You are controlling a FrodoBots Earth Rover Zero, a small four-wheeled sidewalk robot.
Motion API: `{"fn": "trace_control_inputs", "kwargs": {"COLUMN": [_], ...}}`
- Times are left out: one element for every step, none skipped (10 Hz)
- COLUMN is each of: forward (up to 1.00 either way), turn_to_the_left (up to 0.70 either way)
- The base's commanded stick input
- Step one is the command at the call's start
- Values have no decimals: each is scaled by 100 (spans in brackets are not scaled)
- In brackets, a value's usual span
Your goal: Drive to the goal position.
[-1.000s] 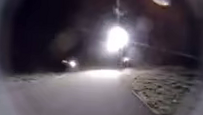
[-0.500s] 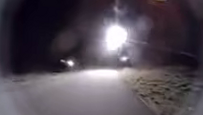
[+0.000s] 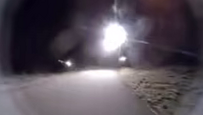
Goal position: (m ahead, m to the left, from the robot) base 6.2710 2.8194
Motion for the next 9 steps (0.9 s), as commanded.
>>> {"fn": "trace_control_inputs", "kwargs": {"forward": [100, 100, 100, 100, 100, 100, 100, 100, 100], "turn_to_the_left": [0, 0, 0, 0, 0, 0, 0, 0, 0]}}
